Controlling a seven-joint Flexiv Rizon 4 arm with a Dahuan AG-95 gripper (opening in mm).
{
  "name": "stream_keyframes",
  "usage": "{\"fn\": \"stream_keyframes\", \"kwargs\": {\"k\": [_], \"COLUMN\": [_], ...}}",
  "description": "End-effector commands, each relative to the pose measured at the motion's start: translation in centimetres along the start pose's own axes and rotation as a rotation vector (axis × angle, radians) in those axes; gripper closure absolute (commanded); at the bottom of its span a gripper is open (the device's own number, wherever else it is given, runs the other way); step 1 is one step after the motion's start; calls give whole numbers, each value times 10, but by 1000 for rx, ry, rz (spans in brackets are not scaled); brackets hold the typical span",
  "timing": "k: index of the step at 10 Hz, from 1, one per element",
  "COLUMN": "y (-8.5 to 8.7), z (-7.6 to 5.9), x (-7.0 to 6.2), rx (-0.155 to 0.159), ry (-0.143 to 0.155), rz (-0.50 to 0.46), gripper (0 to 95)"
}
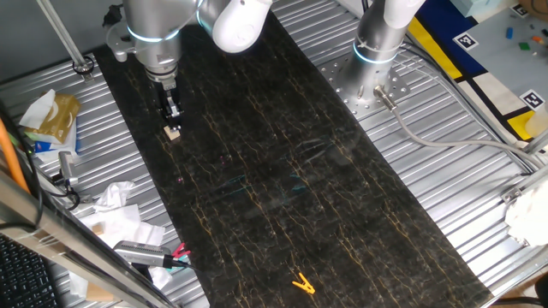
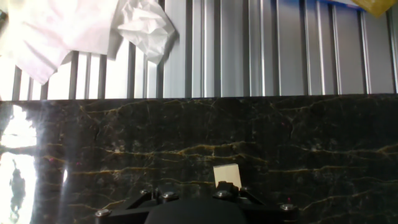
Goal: Hold a small block with the gripper and sweep it from left to right on the table
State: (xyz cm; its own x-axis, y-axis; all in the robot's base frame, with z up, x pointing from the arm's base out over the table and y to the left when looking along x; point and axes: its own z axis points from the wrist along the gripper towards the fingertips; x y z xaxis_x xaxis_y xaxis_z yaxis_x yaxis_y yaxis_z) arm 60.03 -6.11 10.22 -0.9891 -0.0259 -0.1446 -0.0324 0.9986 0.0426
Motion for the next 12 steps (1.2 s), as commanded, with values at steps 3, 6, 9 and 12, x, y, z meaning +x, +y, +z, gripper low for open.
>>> {"fn": "stream_keyframes", "kwargs": {"k": [3,6,9,12], "y": [0,1,2,5], "z": [-1,0,1,3], "x": [1,2,3,3], "rx": [9,21,18,24], "ry": [4,6,5,18], "rz": [-6,1,15,14], "gripper": [570,570,760,760]}}
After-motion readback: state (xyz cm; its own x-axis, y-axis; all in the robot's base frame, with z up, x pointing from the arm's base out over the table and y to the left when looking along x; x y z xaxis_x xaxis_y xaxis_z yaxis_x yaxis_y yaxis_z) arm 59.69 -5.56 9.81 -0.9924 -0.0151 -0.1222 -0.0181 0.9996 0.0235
